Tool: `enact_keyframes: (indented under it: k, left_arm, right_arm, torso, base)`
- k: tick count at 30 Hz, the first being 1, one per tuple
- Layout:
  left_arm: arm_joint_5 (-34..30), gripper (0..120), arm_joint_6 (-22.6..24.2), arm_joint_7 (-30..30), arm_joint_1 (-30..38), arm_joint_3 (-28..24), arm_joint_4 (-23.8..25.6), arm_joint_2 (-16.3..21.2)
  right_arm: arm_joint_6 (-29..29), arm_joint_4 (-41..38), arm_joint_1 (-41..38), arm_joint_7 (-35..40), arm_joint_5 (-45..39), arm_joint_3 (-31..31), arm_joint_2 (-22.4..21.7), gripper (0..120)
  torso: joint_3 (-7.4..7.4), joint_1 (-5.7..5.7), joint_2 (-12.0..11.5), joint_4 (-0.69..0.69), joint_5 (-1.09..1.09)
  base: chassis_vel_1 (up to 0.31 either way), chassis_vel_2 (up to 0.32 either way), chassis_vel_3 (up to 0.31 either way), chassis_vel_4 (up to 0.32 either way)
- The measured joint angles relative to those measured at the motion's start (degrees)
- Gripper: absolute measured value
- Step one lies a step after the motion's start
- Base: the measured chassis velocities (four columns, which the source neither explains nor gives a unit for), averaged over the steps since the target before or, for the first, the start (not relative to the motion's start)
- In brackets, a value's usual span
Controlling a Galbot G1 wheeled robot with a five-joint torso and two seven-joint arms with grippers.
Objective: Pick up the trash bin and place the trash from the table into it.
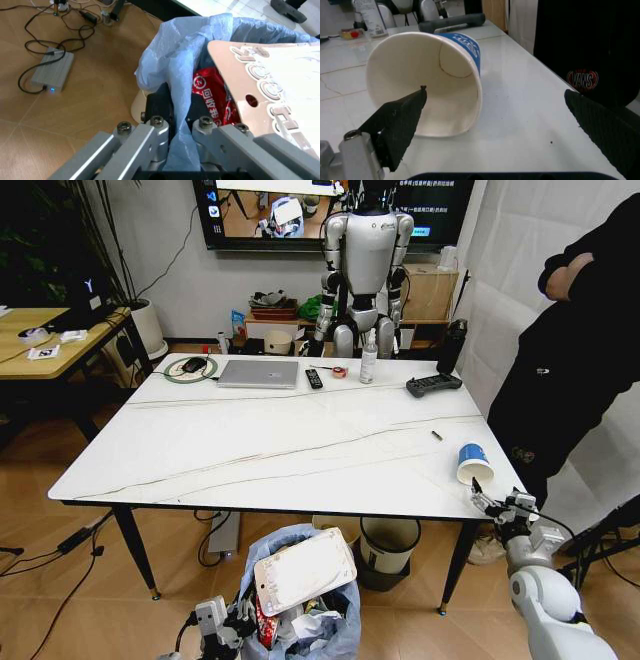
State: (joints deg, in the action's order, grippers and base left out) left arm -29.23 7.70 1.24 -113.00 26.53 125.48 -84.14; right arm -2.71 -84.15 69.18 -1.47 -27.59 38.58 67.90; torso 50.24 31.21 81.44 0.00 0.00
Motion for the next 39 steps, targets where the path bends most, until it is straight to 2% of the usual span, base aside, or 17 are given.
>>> enact_keyframes:
  k: [3, 7, 8, 13, 14, 20, 23, 26, 27, 30, 39]
  left_arm:
    - [0.1, 0, 0.0, 0.0, 0.0, 0.0, 0.0, -0.2]
    - [0.2, 0, 0.0, 0.0, 0.1, 0.0, -0.3, -0.3]
    - [0.2, 0, 0.0, 0.0, 0.1, 0.0, -0.3, -0.3]
    - [0.2, 0, 0.0, 0.1, 0.4, 0.0, -0.3, -0.3]
    - [0.2, 0, 0.0, 0.1, 0.4, 0.0, -0.3, -0.3]
    - [0.2, 0, 0.1, 0.2, 0.5, 0.1, -0.4, -0.3]
    - [0.2, 0, 0.1, 0.2, 0.5, 0.1, -0.5, -0.2]
    - [0.2, 0, 0.1, 0.3, 0.6, 0.1, -0.5, 0.0]
    - [0.2, 0, 0.1, 0.3, 0.6, 0.1, -0.5, 0.0]
    - [0.2, 0, 0.1, 0.3, 0.7, 0.2, -0.5, 0.2]
    - [0.0, 0, 0.1, 0.3, 0.9, -0.1, -0.5, 1.1]
  right_arm:
    - [0.0, 1.8, -1.3, -0.5, -0.3, -0.4, -1.0, 100]
    - [-0.2, 4.0, -3.0, -1.7, -1.2, -1.2, -2.4, 84]
    - [-0.2, 4.0, -3.0, -1.7, -1.2, -1.2, -2.4, 84]
    - [-0.6, 5.9, -4.8, -3.4, -2.1, -2.2, -2.9, 63]
    - [-0.6, 5.9, -4.8, -3.4, -2.1, -2.2, -2.9, 63]
    - [-0.6, 5.6, -4.7, -4.3, -2.5, -2.3, -2.9, 36]
    - [-0.6, 5.3, -4.4, -4.4, -2.5, -2.2, -2.9, 29]
    - [-0.6, 4.9, -3.9, -4.7, -2.5, -2.1, -2.7, 14]
    - [-0.6, 4.9, -3.9, -4.7, -2.5, -2.1, -2.7, 14]
    - [-0.6, 4.5, -3.4, -4.7, -2.5, -2.0, -2.5, 2]
    - [-1.2, 1.3, -1.3, -4.7, -4.4, -1.4, -2.8, 0]
  torso:
    - [0.00, 0.00, 0.0, -0.01, 0.01]
    - [0.00, 0.00, 0.0, -0.01, 0.00]
    - [0.00, 0.00, 0.0, -0.01, 0.00]
    - [0.00, 0.00, 0.0, 0.00, 0.01]
    - [0.00, 0.00, 0.0, 0.00, 0.01]
    - [0.00, 0.00, 0.0, 0.00, 0.00]
    - [0.00, 0.00, 0.0, 0.00, 0.00]
    - [0.00, 0.00, 0.0, 0.00, 0.00]
    - [0.00, 0.00, 0.0, 0.00, 0.00]
    - [0.00, 0.00, 0.0, 0.00, 0.00]
    - [0.00, 0.00, 0.0, 0.00, 0.00]
  base:
    - [0.000, 0.000, 0.000, 0.000]
    - [0.000, 0.000, 0.000, 0.000]
    - [0.000, 0.000, 0.000, 0.000]
    - [0.000, 0.000, 0.000, 0.000]
    - [0.000, 0.000, 0.000, 0.000]
    - [0.000, 0.000, 0.000, 0.000]
    - [0.000, 0.000, 0.000, 0.000]
    - [0.000, 0.000, 0.000, 0.000]
    - [0.000, 0.000, 0.000, 0.000]
    - [0.000, 0.000, 0.000, 0.000]
    - [0.000, 0.000, 0.000, 0.000]
